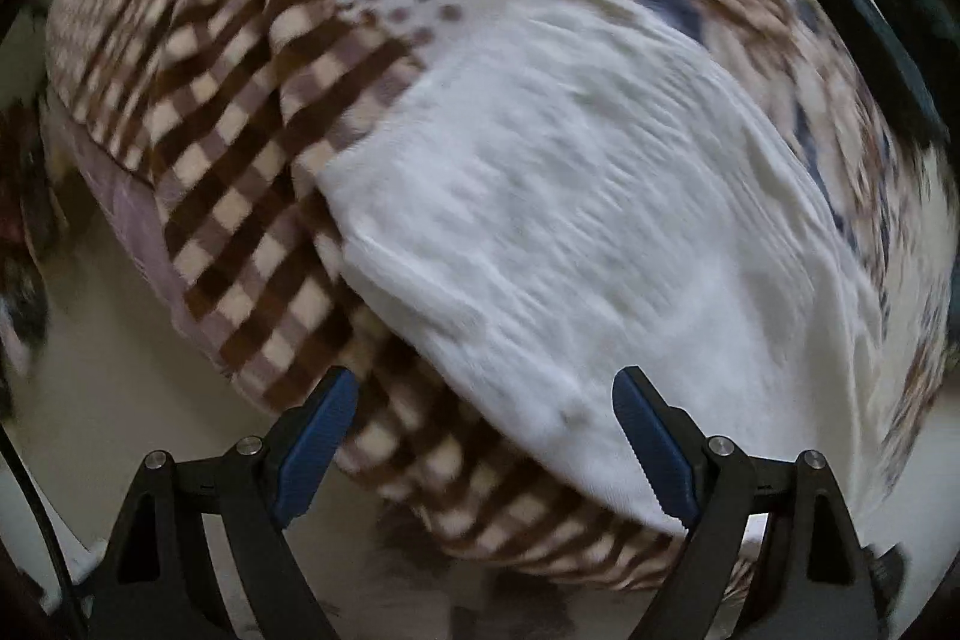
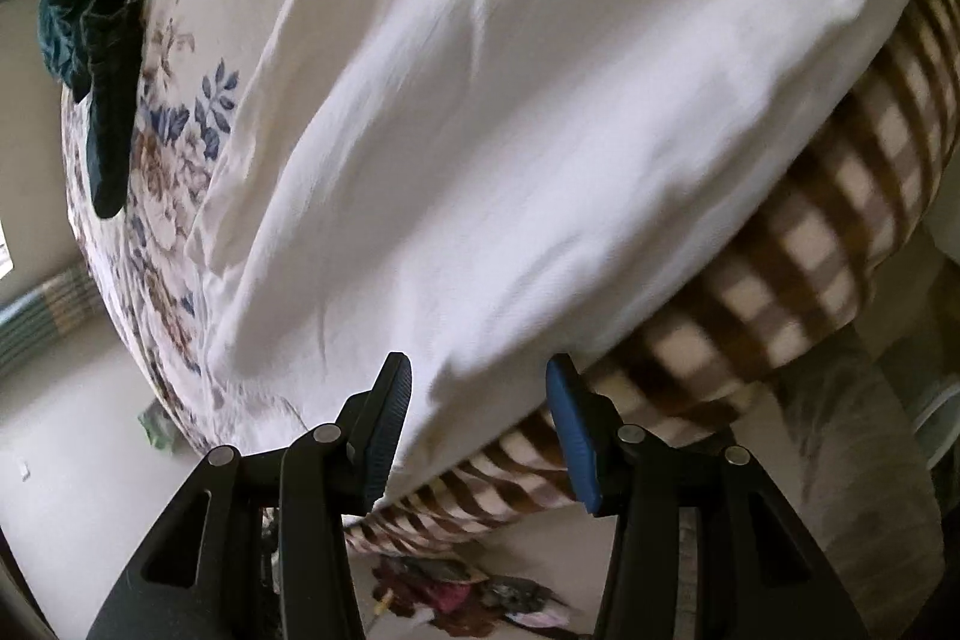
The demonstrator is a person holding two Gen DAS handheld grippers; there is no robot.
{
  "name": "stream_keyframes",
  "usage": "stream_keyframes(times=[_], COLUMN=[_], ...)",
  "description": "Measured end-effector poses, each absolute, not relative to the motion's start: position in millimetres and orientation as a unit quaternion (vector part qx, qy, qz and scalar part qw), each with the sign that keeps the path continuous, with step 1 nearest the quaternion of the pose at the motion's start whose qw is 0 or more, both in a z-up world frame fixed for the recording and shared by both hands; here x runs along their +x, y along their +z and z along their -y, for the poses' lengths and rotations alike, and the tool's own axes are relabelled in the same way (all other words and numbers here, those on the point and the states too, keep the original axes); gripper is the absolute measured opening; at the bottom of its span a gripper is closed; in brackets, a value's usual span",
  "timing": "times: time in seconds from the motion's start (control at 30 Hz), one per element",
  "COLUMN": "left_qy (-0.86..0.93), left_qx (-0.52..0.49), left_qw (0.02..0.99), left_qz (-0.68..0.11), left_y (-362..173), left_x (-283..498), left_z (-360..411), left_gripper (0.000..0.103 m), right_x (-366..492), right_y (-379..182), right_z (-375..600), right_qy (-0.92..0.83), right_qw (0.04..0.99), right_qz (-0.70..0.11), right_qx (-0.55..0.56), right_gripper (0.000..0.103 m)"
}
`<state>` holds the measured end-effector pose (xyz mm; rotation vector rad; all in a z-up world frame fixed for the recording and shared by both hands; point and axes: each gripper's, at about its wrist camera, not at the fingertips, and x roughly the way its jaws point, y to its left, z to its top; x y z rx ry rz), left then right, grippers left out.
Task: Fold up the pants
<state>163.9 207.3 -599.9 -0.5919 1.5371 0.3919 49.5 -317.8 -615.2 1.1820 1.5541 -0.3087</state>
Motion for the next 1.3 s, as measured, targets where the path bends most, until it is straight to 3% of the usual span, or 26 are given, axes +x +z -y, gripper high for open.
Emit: stream_keyframes(times=[0.07,0.13,0.23,0.43,0.57,0.67,0.77,0.83,1.03,1.3], left_qy=[0.176,0.179,0.205,0.203,0.208,0.211,0.209,0.213,0.147,0.034], left_qx=[-0.281,-0.29,-0.25,-0.216,-0.217,-0.219,-0.209,-0.184,-0.068,-0.002], left_qw=[0.659,0.663,0.691,0.731,0.74,0.73,0.714,0.706,0.724,0.75], left_qz=[-0.675,-0.667,-0.646,-0.614,-0.602,-0.612,-0.635,-0.65,-0.671,-0.66], left_y=[-611,-621,-616,-592,-573,-567,-577,-571,-543,-535], left_x=[169,168,182,184,181,182,187,184,177,191], left_z=[-222,-238,-250,-266,-282,-242,-220,-210,-115,51], left_gripper=[0.085,0.047,0.019,0.013,0.013,0.013,0.02,0.032,0.066,0.072], right_x=[58,64,65,59,51,46,50,50,21,-22], right_y=[-620,-620,-615,-602,-596,-602,-623,-636,-613,-558], right_z=[311,302,300,287,278,271,270,269,319,524], right_qy=[-0.131,-0.135,-0.151,-0.155,-0.142,-0.134,-0.112,-0.072,-0.057,-0.265], right_qw=[0.555,0.566,0.582,0.598,0.597,0.598,0.584,0.56,0.579,0.644], right_qz=[-0.655,-0.659,-0.659,-0.665,-0.667,-0.674,-0.698,-0.717,-0.696,-0.557], right_qx=[0.495,0.476,0.452,0.42,0.422,0.411,0.399,0.41,0.421,0.453], right_gripper=[0.048,0.03,0.014,0.012,0.012,0.012,0.026,0.047,0.048,0.048])
